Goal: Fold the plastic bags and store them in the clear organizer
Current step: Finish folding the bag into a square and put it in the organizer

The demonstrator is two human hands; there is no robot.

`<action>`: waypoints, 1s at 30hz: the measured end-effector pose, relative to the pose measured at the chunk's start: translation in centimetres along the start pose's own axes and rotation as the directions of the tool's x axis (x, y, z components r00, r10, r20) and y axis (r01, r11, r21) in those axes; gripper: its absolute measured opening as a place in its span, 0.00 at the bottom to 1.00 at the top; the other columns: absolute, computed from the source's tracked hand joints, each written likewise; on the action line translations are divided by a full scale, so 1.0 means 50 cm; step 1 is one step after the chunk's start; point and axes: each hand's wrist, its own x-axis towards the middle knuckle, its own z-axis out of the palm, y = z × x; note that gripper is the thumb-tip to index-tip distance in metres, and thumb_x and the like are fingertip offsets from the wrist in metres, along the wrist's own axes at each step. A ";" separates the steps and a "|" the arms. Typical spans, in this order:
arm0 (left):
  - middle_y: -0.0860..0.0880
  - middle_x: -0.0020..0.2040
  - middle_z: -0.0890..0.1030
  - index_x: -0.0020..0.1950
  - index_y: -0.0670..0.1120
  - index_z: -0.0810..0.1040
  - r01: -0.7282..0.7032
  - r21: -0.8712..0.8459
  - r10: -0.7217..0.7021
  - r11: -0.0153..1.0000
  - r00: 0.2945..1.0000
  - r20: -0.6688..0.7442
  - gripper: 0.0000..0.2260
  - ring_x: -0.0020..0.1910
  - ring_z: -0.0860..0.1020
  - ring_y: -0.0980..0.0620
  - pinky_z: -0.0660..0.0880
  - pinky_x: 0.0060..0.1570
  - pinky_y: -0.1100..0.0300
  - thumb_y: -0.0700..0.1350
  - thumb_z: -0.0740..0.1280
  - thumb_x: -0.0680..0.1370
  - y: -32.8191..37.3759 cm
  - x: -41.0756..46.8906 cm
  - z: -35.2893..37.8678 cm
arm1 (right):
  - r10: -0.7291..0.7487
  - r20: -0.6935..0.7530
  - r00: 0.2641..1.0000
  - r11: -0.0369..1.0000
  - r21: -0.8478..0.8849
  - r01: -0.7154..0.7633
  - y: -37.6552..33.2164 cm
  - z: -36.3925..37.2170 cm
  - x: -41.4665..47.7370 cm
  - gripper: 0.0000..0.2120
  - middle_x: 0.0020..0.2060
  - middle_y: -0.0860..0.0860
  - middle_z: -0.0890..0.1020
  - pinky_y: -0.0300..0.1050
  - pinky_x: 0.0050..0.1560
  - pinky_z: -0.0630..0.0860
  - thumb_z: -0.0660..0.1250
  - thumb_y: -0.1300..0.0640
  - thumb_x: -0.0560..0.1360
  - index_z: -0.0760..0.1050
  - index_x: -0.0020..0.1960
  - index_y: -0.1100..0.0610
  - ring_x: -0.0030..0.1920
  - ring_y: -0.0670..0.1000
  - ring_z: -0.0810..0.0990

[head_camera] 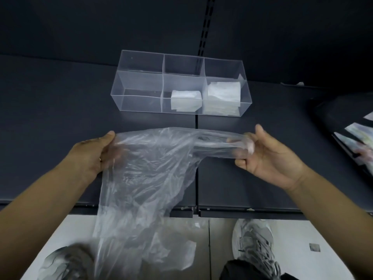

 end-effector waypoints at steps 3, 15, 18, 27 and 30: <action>0.48 0.42 0.81 0.45 0.45 0.79 0.001 0.010 -0.001 1.000 1.000 0.000 0.07 0.37 0.79 0.52 0.80 0.28 0.60 0.48 0.71 0.75 -0.002 0.004 -0.003 | 0.009 0.043 0.999 0.999 0.052 -0.012 -0.007 -0.001 -0.002 0.19 0.46 0.52 0.79 0.40 0.39 0.74 0.75 0.41 0.66 0.74 0.36 0.56 0.43 0.49 0.76; 0.52 0.32 0.84 0.42 0.45 0.80 -0.129 0.044 0.128 0.991 0.991 0.037 0.05 0.29 0.82 0.57 0.77 0.28 0.64 0.44 0.68 0.77 -0.012 -0.004 -0.010 | -0.124 -0.558 0.820 0.919 -0.377 -0.117 -0.011 -0.042 0.026 0.10 0.33 0.52 0.78 0.34 0.28 0.73 0.71 0.66 0.71 0.73 0.40 0.54 0.26 0.43 0.75; 0.50 0.33 0.83 0.41 0.45 0.80 -0.159 0.013 0.159 0.987 0.987 -0.023 0.06 0.28 0.81 0.57 0.77 0.27 0.66 0.44 0.69 0.77 -0.013 -0.011 0.017 | -0.331 -0.618 0.713 0.876 -0.482 -0.011 -0.019 -0.058 0.045 0.09 0.33 0.50 0.80 0.36 0.32 0.73 0.71 0.66 0.72 0.74 0.43 0.54 0.27 0.44 0.75; 0.48 0.51 0.81 0.65 0.42 0.71 -0.098 -0.132 0.103 0.986 0.994 0.029 0.22 0.48 0.82 0.55 0.77 0.41 0.63 0.56 0.63 0.79 -0.014 -0.024 0.002 | -0.471 -0.300 0.830 0.649 -0.755 0.095 0.004 0.001 -0.009 0.04 0.47 0.47 0.81 0.35 0.44 0.76 0.66 0.52 0.77 0.79 0.50 0.47 0.47 0.44 0.80; 0.46 0.50 0.83 0.67 0.40 0.68 -0.037 -0.105 0.047 0.994 0.994 0.100 0.29 0.48 0.84 0.53 0.79 0.42 0.61 0.58 0.67 0.74 -0.042 -0.066 -0.050 | -0.111 -0.088 0.990 0.614 -0.790 -0.001 0.044 0.031 -0.066 0.14 0.52 0.46 0.79 0.33 0.50 0.75 0.67 0.45 0.74 0.78 0.59 0.43 0.50 0.43 0.79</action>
